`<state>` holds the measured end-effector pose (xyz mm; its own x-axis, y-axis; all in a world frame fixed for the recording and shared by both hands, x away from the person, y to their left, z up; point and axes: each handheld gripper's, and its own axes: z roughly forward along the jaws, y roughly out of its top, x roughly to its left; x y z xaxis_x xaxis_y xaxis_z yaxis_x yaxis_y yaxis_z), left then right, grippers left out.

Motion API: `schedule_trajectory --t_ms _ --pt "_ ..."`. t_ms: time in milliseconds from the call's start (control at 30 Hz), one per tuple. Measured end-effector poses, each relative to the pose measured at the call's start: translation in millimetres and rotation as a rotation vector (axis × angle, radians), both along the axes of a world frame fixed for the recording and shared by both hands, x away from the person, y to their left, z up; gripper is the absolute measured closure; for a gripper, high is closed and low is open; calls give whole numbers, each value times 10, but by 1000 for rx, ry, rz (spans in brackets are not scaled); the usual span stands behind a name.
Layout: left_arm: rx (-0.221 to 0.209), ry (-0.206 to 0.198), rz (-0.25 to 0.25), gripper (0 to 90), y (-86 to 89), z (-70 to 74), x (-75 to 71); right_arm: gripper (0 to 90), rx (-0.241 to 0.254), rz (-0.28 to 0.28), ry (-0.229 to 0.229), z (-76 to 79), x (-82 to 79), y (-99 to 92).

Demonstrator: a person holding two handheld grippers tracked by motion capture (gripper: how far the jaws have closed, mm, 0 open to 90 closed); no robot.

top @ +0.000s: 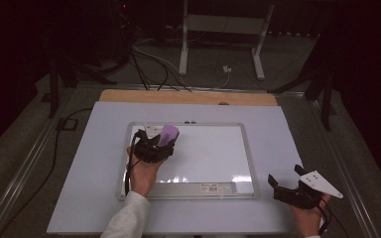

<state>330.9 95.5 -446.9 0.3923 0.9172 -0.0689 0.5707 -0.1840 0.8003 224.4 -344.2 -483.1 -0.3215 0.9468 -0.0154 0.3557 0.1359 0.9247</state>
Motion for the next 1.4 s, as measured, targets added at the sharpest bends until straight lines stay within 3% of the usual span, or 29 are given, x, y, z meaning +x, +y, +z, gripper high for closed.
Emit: schedule_trajectory --t_ms 900,1400 --pt "39 40 50 420 248 -180 -261 1 -4 0 3 -1 -8 12" --pt "28 88 83 419 410 -339 -432 1 -5 3 4 -7 -4 21"
